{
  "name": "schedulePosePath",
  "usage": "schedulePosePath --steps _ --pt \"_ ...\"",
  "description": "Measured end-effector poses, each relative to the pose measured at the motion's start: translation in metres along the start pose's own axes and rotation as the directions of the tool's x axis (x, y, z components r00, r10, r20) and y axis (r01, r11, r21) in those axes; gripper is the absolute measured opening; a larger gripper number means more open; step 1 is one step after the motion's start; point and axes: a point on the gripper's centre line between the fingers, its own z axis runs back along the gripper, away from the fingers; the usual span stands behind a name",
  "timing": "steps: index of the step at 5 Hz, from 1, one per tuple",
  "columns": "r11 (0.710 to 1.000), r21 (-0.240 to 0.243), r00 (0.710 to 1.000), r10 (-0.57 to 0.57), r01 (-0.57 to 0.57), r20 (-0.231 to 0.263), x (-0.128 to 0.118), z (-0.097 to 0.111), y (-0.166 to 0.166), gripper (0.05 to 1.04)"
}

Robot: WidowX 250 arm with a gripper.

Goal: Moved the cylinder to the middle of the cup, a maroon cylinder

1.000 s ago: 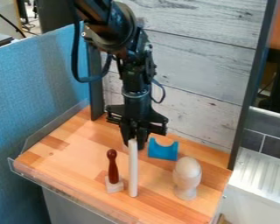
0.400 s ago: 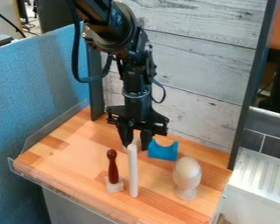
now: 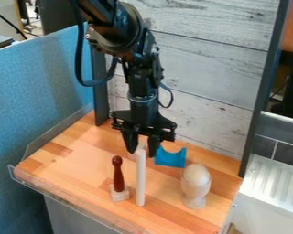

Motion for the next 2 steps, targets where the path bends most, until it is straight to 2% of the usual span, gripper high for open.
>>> schedulePosePath --steps 1,2 --pt "1.0 0.001 1.0 0.002 -0.002 -0.005 0.0001 0.0003 0.0002 0.744" --pt "1.0 -0.008 1.0 0.004 -0.004 -0.011 0.0032 0.0013 -0.0006 0.984"
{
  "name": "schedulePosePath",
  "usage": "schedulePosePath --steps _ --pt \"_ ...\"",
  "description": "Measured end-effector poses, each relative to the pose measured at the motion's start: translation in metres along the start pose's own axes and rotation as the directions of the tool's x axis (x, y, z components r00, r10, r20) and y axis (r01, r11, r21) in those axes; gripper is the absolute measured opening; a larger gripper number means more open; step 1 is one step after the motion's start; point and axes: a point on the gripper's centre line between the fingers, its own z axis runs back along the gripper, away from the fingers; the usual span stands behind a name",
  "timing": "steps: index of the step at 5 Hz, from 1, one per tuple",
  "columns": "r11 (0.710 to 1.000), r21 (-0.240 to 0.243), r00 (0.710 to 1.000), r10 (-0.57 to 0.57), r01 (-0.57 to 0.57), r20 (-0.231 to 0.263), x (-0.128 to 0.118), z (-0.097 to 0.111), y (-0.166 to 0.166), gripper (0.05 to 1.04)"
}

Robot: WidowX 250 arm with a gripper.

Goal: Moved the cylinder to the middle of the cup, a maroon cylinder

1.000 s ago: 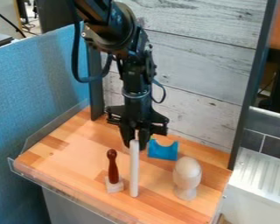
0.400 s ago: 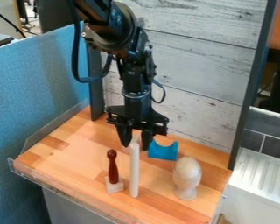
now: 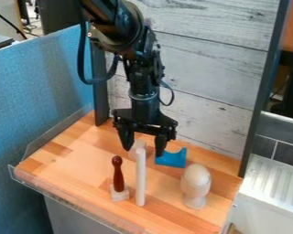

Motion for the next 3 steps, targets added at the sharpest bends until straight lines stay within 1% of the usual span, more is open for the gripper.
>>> schedulePosePath --steps 1,2,3 --pt "0.999 -0.018 1.0 0.03 -0.03 0.008 0.008 0.008 0.008 1.004" --pt "0.994 -0.063 0.996 0.085 -0.085 0.007 0.019 0.024 0.019 1.0" --pt "0.99 -0.055 0.989 0.133 -0.13 0.059 0.035 0.057 0.039 1.0"
